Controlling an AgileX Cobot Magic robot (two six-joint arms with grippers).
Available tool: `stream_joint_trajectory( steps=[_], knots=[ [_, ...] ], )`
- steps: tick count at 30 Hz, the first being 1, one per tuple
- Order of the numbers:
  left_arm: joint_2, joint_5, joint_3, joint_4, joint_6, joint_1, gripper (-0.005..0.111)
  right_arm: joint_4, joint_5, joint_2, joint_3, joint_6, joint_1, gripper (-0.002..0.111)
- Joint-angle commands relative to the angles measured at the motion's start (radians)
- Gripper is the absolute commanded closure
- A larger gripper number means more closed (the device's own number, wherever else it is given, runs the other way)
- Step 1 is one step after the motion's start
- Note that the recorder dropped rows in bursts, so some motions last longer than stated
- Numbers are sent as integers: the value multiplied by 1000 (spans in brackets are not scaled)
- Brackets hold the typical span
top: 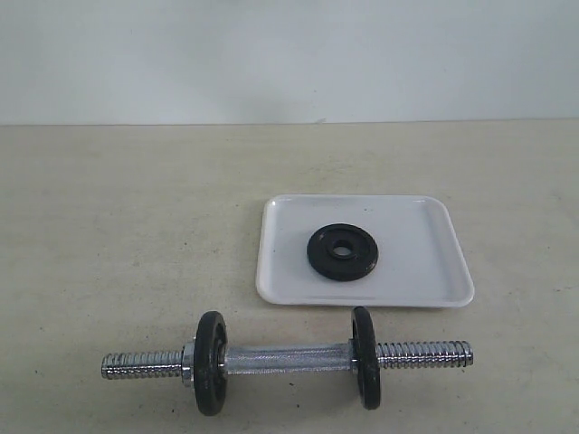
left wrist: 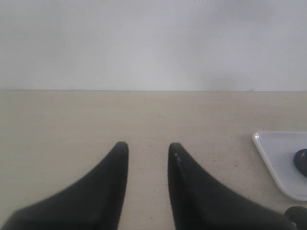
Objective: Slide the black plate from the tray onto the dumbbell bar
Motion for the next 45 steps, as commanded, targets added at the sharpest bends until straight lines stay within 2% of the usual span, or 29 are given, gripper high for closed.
stream_joint_trajectory(
  steps=[1, 3, 4, 6, 8, 9, 31, 34, 38, 41, 45],
  knots=[
    [1, 3, 3, -7, 1, -5, 80, -13, 22, 3, -2, 11, 5, 13],
    [1, 3, 3, -7, 1, -5, 80, -13, 18, 3, -2, 11, 5, 29],
    [1, 3, 3, -7, 1, -5, 80, -13, 11, 3, -2, 11, 5, 41],
    [1, 3, 3, -7, 1, -5, 80, -11, 8, 3, -2, 35, 5, 68],
    [1, 3, 3, -7, 1, -5, 80, -9, 10, 3, -2, 66, 5, 105],
    [1, 3, 3, -7, 1, -5, 80, -7, 8, 3, -2, 83, 5, 107],
    [1, 1, 3, 31, -31, -2, 77, 3, -13, 3, -2, 33, 5, 107],
    [1, -1, 3, 49, -53, -2, 68, 29, -10, 3, -2, 29, 5, 107],
    [1, -3, 4, 49, -53, -2, 42, 64, -1, 3, -2, 25, 5, 107],
    [1, -53, 23, 37, -68, -2, 25, 82, -5, 7, -2, 24, 5, 107],
    [1, -153, 61, -75, -112, -2, 19, 104, -5, 31, -2, 24, 5, 107]
  ],
)
